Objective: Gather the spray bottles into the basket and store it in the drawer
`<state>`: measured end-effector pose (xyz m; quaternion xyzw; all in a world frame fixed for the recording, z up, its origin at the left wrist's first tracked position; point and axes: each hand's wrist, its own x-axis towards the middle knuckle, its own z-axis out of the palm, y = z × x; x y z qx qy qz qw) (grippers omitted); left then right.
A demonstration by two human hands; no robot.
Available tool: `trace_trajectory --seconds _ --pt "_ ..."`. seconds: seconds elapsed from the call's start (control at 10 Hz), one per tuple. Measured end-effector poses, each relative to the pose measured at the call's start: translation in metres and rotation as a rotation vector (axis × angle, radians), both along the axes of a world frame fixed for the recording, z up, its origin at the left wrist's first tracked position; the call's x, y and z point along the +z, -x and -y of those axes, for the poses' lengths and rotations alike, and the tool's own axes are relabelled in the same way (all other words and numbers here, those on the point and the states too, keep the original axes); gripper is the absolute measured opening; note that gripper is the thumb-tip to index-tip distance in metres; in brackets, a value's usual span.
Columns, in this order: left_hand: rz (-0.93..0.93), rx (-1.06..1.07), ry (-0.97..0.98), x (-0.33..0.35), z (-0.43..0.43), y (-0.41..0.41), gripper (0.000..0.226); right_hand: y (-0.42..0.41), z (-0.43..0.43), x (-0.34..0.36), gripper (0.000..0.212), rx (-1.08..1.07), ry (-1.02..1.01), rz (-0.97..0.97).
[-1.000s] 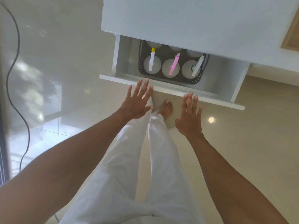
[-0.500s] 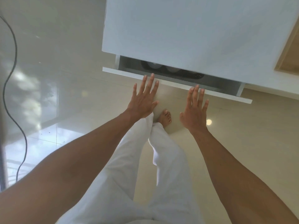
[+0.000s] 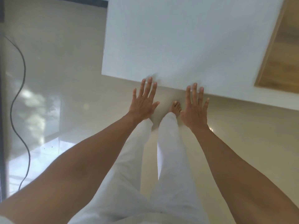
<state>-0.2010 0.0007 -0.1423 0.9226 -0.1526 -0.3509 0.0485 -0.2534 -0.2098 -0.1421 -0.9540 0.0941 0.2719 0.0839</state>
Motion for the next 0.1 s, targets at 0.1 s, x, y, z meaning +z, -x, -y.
trace_trajectory --seconds 0.1 --pt "-0.027 0.016 -0.025 0.0197 0.0008 -0.0005 0.077 -0.0022 0.0065 0.0239 0.079 0.115 0.016 0.034"
